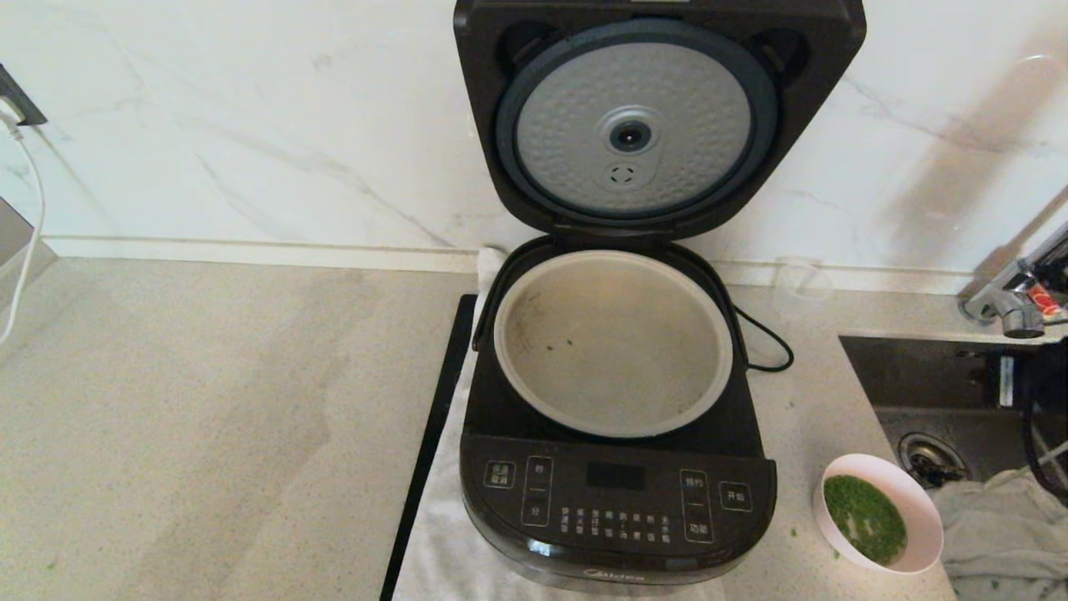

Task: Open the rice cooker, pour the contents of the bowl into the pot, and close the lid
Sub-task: Fill a bowl with water from the tap

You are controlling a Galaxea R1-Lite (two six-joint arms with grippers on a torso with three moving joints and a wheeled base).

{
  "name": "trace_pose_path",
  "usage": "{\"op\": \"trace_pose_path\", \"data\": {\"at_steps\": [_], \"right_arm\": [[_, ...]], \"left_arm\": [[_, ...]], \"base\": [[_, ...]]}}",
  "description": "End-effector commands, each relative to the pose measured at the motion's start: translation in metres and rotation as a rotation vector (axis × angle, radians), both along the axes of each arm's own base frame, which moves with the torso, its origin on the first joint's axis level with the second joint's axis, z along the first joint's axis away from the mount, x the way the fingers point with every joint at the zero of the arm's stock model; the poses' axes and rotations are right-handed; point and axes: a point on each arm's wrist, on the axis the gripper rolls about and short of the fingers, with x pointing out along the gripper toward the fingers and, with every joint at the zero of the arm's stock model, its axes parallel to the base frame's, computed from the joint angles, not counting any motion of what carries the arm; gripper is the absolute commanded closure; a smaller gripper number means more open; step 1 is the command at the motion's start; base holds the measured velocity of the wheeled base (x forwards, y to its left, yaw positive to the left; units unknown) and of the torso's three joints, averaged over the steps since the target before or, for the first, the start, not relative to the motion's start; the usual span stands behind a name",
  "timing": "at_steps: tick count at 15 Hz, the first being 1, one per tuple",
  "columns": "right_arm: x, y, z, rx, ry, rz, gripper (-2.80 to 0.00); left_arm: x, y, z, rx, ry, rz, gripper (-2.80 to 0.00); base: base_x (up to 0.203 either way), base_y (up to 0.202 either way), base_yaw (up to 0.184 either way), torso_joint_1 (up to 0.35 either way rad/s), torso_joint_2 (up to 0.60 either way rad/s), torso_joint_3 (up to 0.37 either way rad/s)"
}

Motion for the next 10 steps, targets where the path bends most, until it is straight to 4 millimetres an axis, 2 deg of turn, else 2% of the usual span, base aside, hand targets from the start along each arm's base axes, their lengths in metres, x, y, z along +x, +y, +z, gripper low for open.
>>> {"op": "trace_pose_path", "data": {"at_steps": [1,4,6,10], "right_arm": [[-0.041,0.006,-0.014,0.144,0.161,0.061,0.0],[-0.063,0.012,-0.042,0.207,0.265,0.076,0.0],[-0.078,0.018,-0.051,0.257,0.283,0.124,0.0],[-0.097,0.026,-0.08,0.306,0.401,0.134,0.0]], "left_arm": [[0.0,0.0,0.0,0.0,-0.001,0.0,0.0],[0.0,0.0,0.0,0.0,-0.001,0.0,0.0],[0.0,0.0,0.0,0.0,-0.002,0.0,0.0],[0.0,0.0,0.0,0.0,-0.001,0.0,0.0]], "base": [[0.0,0.0,0.0,0.0,0.0,0.0],[0.0,0.0,0.0,0.0,0.0,0.0],[0.0,0.0,0.0,0.0,0.0,0.0],[0.0,0.0,0.0,0.0,0.0,0.0]]}}
